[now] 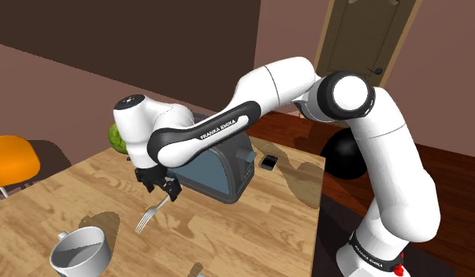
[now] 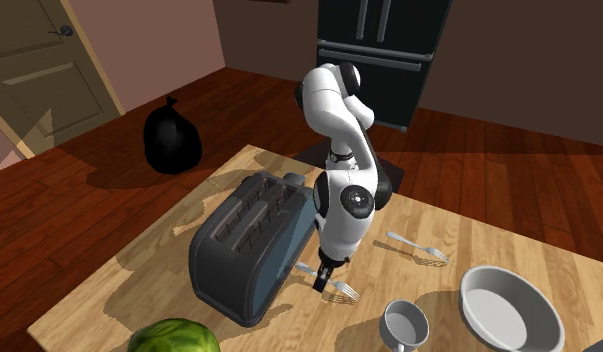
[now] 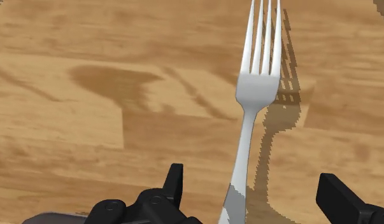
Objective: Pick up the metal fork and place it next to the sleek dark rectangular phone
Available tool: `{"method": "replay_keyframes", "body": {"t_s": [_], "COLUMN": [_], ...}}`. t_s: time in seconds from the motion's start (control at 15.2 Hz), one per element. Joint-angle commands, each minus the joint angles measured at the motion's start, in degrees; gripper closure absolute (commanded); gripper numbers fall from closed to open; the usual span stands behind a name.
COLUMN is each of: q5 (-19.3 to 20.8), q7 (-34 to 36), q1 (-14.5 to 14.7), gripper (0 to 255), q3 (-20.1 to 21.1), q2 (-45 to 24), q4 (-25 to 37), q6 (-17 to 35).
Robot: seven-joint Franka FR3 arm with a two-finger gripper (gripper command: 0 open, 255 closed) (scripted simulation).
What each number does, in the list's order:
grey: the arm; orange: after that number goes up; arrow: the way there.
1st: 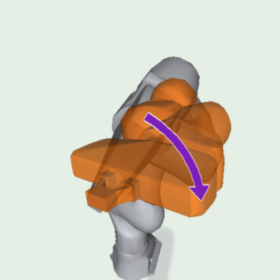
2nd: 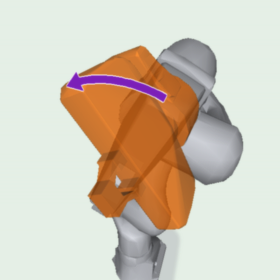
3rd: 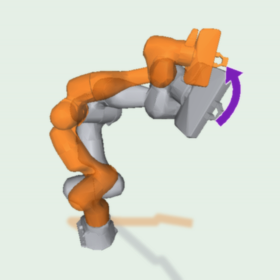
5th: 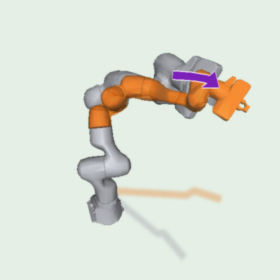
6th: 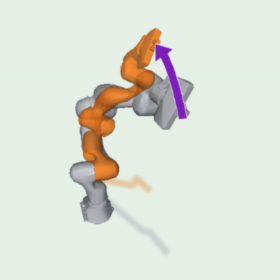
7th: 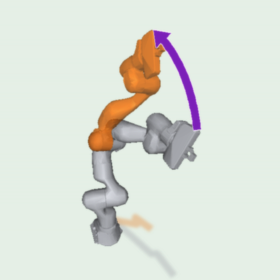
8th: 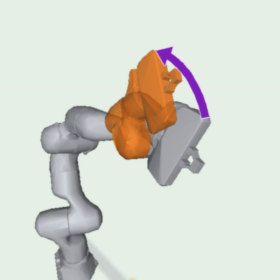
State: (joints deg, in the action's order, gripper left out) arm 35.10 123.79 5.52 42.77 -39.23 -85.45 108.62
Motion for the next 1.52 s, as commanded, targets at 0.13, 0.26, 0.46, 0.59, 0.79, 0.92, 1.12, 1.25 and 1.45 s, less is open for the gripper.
{"method": "replay_keyframes", "body": {"t_s": [0.13,0.26,0.46,0.59,0.79,0.92,1.12,1.25,1.45], "q5": [0.92,1.31,1.31,1.31,1.31,1.31,1.31,1.31,1.05], "q7": [0.87,1.11,1.11,1.11,1.11,1.11,1.11,1.11,0.91], "q1": [0.02,-0.01,-0.01,-0.01,-0.01,-0.01,-0.01,0.00,-0.09], "gripper": [0,0,0,0,255,255,255,255,255], "q3": [-0.72,-1.01,-1.01,-1.01,-1.01,-1.01,-1.01,-1.01,-0.81], "q2": [-1.12,-1.58,-1.58,-1.58,-1.58,-1.58,-1.59,-1.59,-1.22], "q4": [-1.27,-1.75,-1.75,-1.75,-1.75,-1.75,-1.74,-1.73,-1.54], "q6": [2.10,2.95,2.95,2.95,2.95,2.95,2.95,2.94,2.46]}}
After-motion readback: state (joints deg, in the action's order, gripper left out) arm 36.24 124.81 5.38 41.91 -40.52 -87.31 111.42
